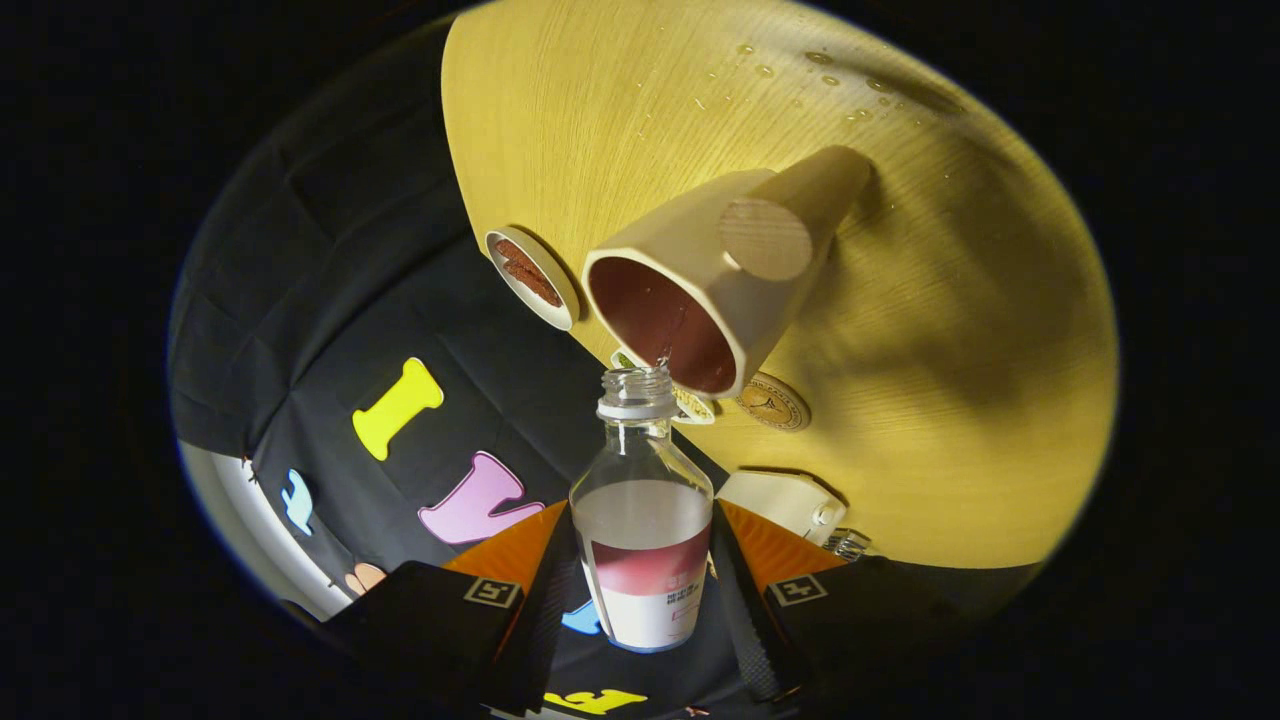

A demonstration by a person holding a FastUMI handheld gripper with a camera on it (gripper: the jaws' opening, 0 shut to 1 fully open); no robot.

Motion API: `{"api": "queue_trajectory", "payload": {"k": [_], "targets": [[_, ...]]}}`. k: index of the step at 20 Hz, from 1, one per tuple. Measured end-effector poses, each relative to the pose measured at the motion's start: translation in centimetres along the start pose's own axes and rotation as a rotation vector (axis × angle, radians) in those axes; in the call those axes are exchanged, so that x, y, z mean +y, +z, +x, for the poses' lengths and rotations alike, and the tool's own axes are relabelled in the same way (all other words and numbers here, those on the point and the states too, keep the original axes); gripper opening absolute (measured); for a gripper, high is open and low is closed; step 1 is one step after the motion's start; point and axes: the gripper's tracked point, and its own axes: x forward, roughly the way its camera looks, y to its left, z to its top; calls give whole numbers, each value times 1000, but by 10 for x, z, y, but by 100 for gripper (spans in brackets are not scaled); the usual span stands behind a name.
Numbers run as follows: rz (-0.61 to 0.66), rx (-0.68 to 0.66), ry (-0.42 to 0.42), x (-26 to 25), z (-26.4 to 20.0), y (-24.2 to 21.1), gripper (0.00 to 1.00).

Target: Take the bottle from table, then pour the juice into the cup, finally place the bottle on the coaster

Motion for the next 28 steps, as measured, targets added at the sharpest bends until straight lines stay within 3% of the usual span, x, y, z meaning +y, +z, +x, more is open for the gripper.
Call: {"api": "queue_trajectory", "payload": {"k": [7, 28], "targets": [[77, -39, 40, 9, 5, -2, 75], [60, -49, 20, 7, 16, -3, 74]]}}
